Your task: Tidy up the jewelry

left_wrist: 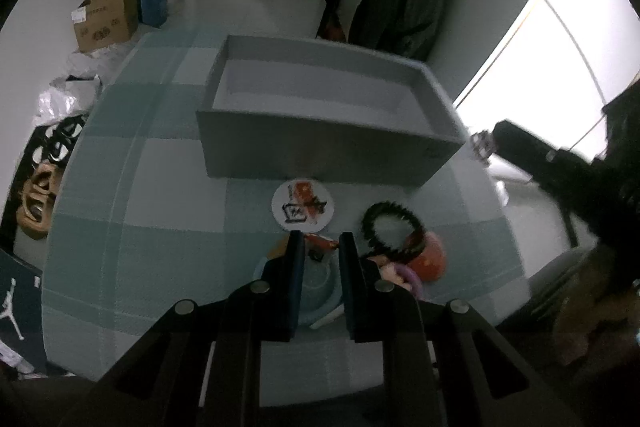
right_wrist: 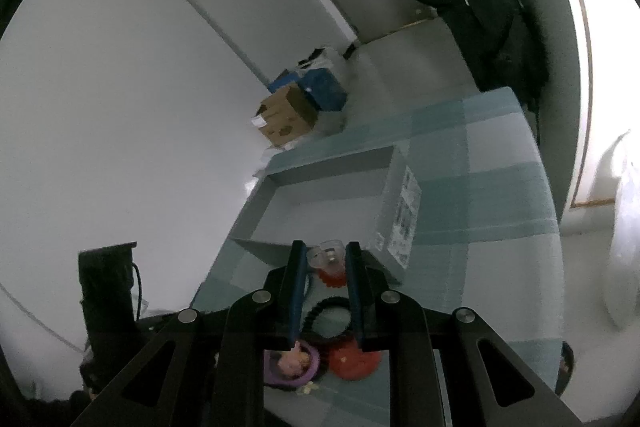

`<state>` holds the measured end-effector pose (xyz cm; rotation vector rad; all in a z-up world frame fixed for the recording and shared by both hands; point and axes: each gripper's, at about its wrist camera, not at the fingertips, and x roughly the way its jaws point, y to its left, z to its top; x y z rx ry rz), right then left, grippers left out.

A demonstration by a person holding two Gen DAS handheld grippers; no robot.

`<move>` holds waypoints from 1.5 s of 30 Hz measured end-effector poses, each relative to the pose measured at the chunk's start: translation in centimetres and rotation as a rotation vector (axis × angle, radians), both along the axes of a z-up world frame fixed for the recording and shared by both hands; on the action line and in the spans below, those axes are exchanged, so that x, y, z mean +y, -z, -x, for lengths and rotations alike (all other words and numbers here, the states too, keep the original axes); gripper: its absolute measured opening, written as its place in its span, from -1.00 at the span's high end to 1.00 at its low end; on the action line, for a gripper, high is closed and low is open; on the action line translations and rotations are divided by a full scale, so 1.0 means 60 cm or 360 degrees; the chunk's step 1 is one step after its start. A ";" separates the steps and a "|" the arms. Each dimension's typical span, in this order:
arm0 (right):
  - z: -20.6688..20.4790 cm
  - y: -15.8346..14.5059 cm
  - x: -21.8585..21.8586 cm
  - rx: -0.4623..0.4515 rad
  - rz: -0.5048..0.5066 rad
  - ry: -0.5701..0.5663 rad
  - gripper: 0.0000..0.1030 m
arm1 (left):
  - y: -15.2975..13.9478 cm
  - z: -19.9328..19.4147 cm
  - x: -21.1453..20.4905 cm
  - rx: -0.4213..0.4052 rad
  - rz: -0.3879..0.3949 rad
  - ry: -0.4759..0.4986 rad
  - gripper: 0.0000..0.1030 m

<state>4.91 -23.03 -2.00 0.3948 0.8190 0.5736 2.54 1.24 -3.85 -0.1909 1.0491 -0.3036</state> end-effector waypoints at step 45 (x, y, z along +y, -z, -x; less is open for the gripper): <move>-0.199 0.040 0.085 0.0222 -0.0005 -0.0178 0.64 | -0.020 -0.193 0.004 0.0087 0.0131 -0.0017 0.76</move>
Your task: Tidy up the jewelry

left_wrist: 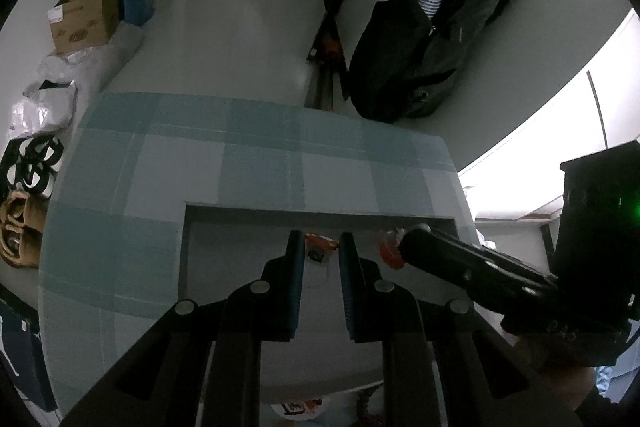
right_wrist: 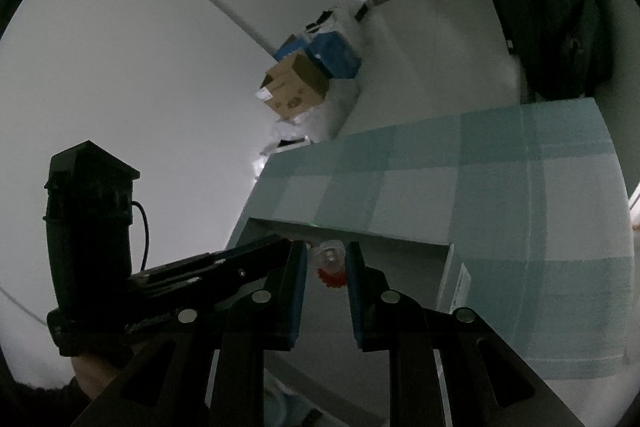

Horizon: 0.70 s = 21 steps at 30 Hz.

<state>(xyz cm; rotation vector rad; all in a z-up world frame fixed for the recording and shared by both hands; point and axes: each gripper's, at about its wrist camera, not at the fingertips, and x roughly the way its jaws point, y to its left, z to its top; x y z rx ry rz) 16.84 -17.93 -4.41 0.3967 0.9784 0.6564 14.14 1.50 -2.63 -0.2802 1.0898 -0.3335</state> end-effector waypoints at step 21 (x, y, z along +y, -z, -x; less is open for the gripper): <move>0.013 -0.017 -0.003 -0.0071 0.0034 0.0024 0.39 | 0.005 -0.003 0.021 0.0102 0.0166 -0.0046 0.11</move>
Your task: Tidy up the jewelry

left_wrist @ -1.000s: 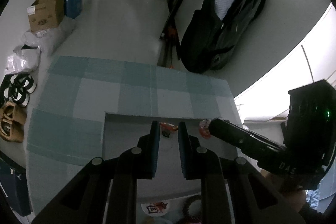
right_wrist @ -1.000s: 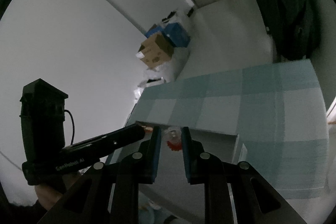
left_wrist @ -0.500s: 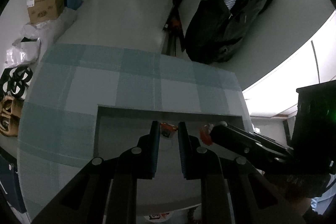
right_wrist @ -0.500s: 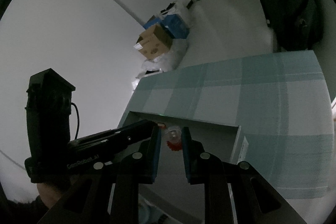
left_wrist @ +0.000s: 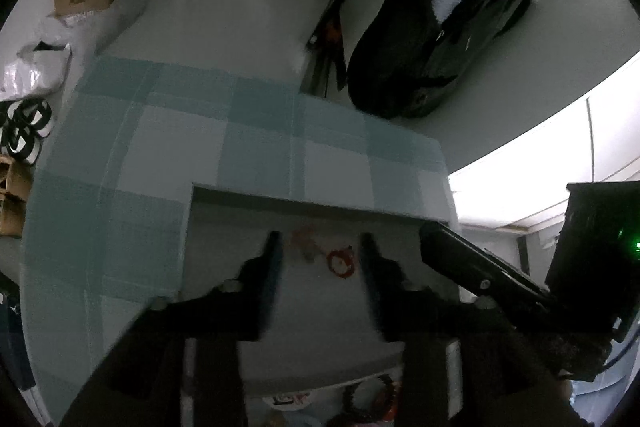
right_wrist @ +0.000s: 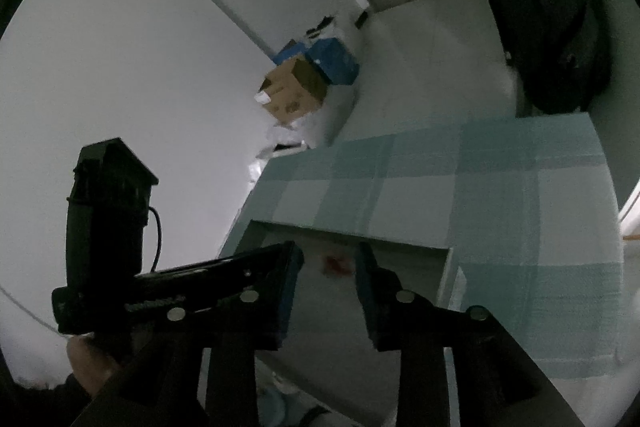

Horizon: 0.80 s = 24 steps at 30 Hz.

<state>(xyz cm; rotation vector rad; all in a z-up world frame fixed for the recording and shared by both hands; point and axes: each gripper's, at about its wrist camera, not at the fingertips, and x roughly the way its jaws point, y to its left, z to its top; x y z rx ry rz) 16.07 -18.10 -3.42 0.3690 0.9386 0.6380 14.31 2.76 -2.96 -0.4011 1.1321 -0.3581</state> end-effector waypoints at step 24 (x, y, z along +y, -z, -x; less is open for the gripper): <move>0.112 -0.079 -0.049 -0.0211 0.0050 0.0140 -0.34 | -0.051 0.146 0.047 -0.0306 -0.0275 -0.0116 -0.25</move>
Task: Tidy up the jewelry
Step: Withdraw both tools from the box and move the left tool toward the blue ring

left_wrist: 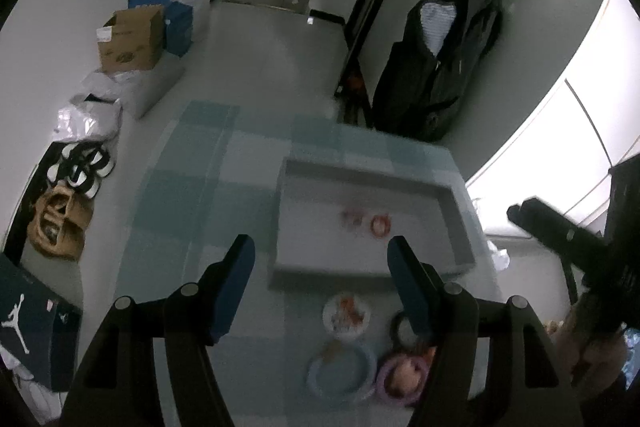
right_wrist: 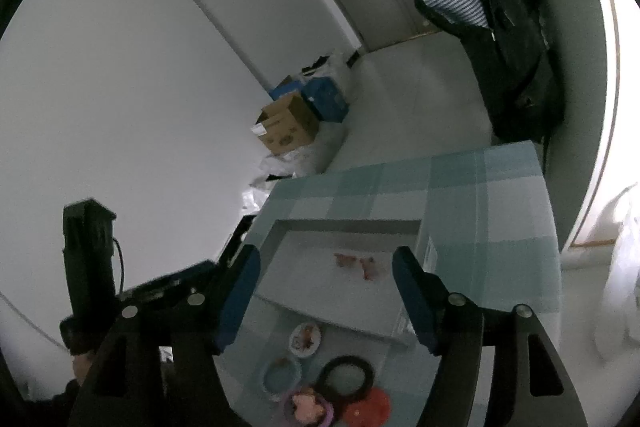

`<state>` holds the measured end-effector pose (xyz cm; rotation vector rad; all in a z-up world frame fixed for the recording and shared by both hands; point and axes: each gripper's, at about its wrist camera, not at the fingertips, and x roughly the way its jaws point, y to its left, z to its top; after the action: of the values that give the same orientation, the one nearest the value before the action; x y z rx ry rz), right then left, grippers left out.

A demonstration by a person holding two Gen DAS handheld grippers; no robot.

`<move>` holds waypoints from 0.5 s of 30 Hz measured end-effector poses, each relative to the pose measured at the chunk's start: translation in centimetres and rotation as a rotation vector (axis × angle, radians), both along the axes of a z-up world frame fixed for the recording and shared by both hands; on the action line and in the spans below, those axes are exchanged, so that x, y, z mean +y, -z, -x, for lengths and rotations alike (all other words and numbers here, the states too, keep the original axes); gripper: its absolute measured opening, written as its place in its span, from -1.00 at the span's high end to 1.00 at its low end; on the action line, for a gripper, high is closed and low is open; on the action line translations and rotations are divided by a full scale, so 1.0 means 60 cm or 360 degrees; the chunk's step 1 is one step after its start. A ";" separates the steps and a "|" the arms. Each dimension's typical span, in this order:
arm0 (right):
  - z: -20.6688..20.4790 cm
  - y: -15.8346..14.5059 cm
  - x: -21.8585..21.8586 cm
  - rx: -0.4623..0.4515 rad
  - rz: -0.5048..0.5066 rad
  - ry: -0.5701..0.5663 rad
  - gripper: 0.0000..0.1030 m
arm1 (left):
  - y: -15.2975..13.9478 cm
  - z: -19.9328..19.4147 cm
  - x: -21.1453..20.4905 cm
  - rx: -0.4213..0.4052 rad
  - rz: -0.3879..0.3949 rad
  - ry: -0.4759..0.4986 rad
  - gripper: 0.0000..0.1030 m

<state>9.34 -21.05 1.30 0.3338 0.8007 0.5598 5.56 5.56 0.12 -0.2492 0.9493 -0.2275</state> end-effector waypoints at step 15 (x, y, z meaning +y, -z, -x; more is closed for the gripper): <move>0.053 0.017 -0.003 0.0008 0.0147 -0.0023 -0.52 | 0.051 0.055 -0.017 0.0178 -0.0167 0.0221 -0.27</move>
<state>6.18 -21.25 0.28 0.2443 0.8315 0.5340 2.27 4.53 -2.93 -0.1003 1.0873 -0.2925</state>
